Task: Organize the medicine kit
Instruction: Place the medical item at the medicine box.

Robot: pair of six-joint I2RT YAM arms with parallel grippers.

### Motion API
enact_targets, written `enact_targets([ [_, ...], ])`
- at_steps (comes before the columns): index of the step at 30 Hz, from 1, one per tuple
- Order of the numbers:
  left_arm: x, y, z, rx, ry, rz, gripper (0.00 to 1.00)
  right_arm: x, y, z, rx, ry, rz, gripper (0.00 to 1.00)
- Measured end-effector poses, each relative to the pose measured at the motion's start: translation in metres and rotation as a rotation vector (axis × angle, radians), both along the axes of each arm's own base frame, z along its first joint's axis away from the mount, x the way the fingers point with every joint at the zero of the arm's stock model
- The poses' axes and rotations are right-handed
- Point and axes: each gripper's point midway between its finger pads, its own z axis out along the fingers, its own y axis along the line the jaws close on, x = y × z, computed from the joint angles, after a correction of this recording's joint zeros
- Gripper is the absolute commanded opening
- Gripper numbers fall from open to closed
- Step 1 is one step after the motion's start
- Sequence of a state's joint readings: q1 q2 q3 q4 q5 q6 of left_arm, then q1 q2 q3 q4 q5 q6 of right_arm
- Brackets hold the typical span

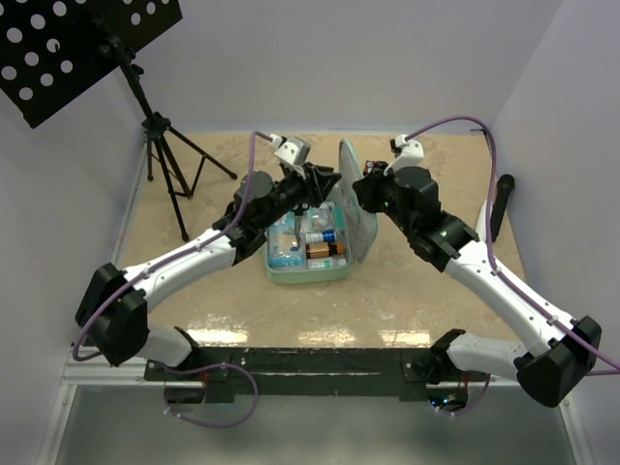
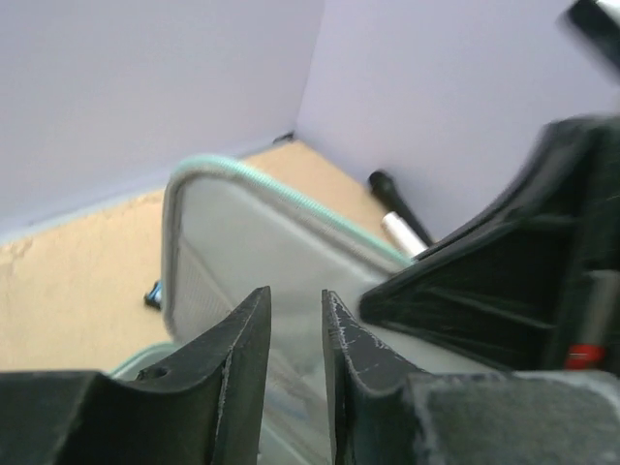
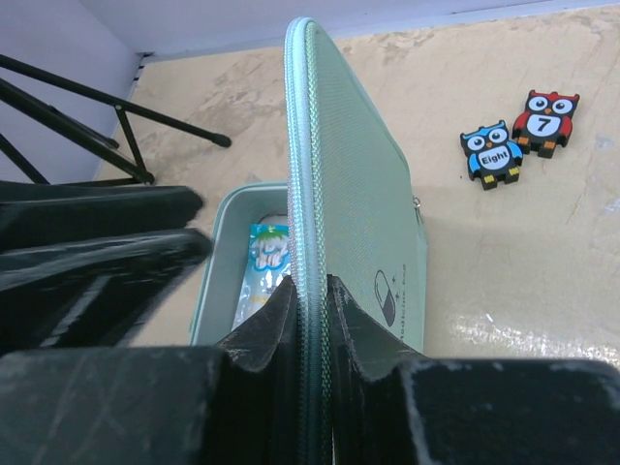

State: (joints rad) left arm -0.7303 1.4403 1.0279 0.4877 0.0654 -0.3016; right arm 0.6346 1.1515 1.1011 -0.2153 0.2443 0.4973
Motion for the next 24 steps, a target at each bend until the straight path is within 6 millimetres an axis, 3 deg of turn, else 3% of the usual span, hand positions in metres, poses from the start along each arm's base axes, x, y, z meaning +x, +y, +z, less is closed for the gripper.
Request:
enact_targets([
  [3,-0.015,0.000,0.031,-0.075,-0.046,-0.059,0.17,0.000,0.000,0.000,0.000,0.000,0.000,0.00],
  [5,-0.025,-0.005,0.038,-0.099,-0.043,-0.115,0.12,0.000,0.000,0.000,0.000,0.000,0.000,0.00],
  [15,-0.040,-0.030,-0.021,0.007,0.160,-0.258,0.06,0.000,0.000,0.000,0.000,0.000,0.000,0.00],
  [24,-0.059,-0.047,-0.036,0.026,0.220,-0.357,0.02,0.000,0.000,0.000,0.001,0.001,0.000,0.00],
])
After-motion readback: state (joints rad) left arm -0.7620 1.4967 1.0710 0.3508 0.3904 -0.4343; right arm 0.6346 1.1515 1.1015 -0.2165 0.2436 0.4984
